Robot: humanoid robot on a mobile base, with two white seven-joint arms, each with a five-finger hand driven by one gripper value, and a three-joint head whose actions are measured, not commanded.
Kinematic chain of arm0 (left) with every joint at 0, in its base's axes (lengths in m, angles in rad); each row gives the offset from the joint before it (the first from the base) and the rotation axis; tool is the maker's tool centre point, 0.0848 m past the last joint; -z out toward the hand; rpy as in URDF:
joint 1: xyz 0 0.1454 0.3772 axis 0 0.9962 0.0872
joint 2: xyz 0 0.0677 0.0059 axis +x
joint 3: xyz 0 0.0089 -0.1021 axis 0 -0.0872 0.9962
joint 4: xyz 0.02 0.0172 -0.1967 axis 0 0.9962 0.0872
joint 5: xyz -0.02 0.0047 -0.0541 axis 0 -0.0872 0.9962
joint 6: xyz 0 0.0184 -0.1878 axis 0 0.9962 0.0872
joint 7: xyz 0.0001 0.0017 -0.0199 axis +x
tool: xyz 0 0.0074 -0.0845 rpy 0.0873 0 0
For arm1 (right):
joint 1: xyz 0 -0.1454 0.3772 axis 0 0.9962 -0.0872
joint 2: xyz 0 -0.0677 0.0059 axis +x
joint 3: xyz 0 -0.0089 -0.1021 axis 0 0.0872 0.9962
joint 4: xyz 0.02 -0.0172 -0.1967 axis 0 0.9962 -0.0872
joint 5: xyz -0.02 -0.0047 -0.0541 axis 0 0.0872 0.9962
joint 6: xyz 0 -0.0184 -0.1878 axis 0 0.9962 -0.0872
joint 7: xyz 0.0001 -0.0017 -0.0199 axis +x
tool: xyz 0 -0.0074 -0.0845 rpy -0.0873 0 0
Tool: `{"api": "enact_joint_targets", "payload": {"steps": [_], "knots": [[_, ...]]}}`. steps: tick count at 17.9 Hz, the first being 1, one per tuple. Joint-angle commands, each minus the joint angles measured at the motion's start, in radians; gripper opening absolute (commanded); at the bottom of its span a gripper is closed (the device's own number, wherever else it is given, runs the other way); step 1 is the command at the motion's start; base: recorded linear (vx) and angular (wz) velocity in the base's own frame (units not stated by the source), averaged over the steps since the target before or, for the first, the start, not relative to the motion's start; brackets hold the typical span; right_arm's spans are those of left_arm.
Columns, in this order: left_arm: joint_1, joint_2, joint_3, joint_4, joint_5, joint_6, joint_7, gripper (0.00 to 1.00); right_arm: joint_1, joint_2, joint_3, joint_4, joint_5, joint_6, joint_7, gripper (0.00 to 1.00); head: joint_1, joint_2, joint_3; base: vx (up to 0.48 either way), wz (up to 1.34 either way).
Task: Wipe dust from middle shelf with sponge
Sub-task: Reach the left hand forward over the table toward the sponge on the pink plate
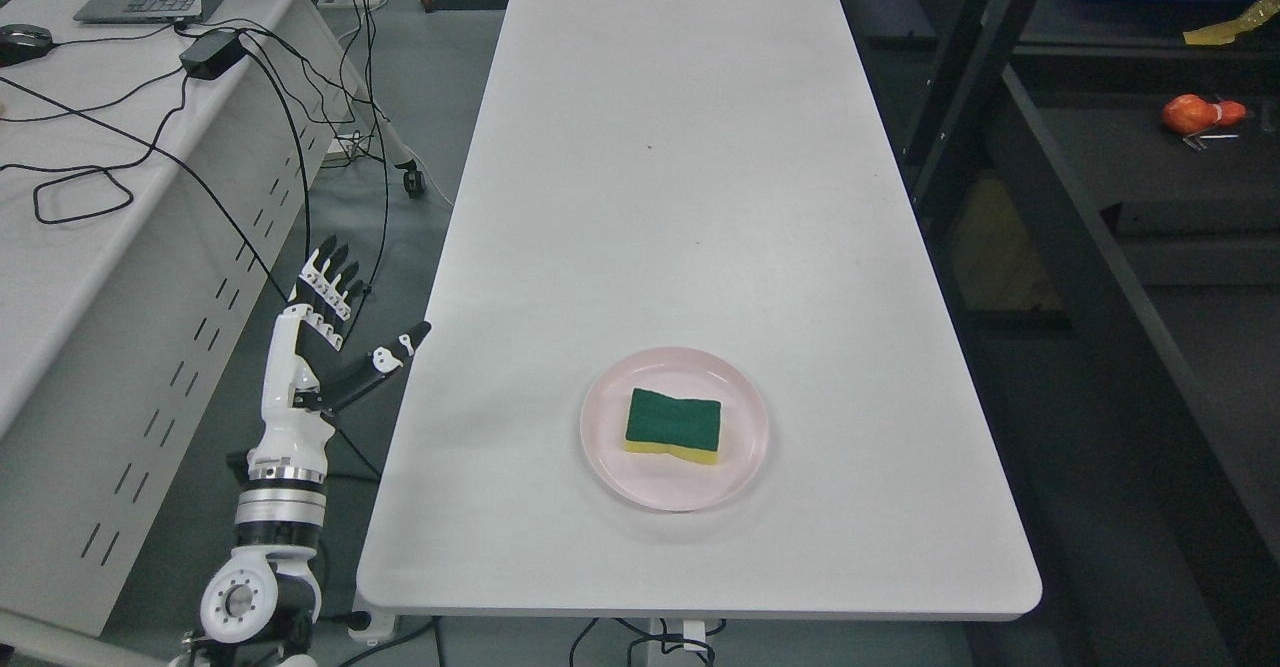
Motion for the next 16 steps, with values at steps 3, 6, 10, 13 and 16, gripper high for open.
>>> {"api": "enact_joint_targets", "payload": {"steps": [3,6,10,13,16], "knots": [[-0.006,0.017,-0.009,0.004,0.000,-0.015,-0.053,0.99,0.000,-0.017,0.000,-0.017,0.000,0.000,-0.001,1.00,0.0000,0.000,0.000,0.000,0.00],[-0.072,0.043,-0.018,0.033,-0.037,-0.017,-0.072,0.99,0.000,-0.017,0.000,-0.017,0.000,0.000,-0.001,1.00,0.0000,0.000,0.000,0.000,0.00],[-0.213,0.167,-0.067,0.092,-0.225,-0.022,-0.184,0.98,0.000,-0.017,0.001,-0.017,0.000,0.000,-0.001,1.00,0.0000,0.000,0.000,0.000,0.00],[-0.313,0.244,-0.213,0.112,-0.435,-0.025,-0.227,0.98,0.000,-0.017,0.001,-0.017,0.000,0.000,-0.001,1.00,0.0000,0.000,0.000,0.000,0.00],[-0.451,0.275,-0.409,0.136,-0.618,-0.109,-0.235,0.98,0.000,-0.017,0.000,-0.017,0.000,0.000,-0.001,1.00,0.0000,0.000,0.000,0.000,0.00]]}}
